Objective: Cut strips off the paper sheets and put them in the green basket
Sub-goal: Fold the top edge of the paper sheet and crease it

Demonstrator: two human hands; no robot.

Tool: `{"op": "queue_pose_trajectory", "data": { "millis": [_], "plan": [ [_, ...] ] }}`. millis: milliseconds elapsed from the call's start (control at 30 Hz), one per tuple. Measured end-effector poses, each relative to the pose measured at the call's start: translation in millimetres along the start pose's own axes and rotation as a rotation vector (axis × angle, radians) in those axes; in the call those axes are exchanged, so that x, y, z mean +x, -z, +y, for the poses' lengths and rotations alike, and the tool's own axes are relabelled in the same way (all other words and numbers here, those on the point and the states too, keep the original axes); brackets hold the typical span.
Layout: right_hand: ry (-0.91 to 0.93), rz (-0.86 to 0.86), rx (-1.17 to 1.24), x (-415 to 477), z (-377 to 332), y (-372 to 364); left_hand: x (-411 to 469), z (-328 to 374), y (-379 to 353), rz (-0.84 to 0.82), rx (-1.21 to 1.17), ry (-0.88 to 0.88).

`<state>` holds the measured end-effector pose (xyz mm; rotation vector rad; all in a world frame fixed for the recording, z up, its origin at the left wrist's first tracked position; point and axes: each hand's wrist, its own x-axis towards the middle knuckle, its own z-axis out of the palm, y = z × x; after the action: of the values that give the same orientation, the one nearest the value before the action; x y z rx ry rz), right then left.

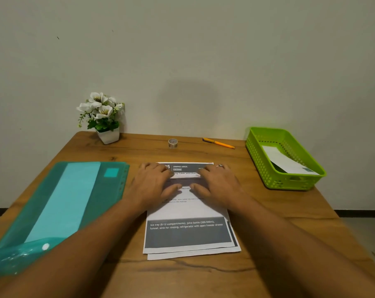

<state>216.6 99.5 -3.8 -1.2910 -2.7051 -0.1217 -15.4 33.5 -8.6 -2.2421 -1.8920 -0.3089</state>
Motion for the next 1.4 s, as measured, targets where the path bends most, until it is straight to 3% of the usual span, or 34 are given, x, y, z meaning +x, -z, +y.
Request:
{"op": "queue_pose_trajectory", "data": {
  "millis": [200,533,933,1133,1400],
  "plan": [
    [-0.003,-0.020,0.085,-15.6,-12.1,-13.8,-16.2,11.2,-13.1,-0.041,-0.129,0.032],
    [-0.022,0.008,0.200,-2.9,-49.1,-37.3,-7.1,33.5,-26.3,-0.122,-0.112,0.058],
    [-0.163,-0.047,0.072,-33.4,16.4,-26.7,-19.3,-5.8,-7.2,-0.229,-0.070,0.180],
    [-0.188,-0.223,0.097,-15.2,13.9,2.1,8.1,-15.1,7.9,-0.399,-0.090,0.109],
    [-0.062,-0.418,0.117,19.9,0.5,19.2,46.3,-15.5,13.6,-0.633,-0.119,0.126]
  ]
}}
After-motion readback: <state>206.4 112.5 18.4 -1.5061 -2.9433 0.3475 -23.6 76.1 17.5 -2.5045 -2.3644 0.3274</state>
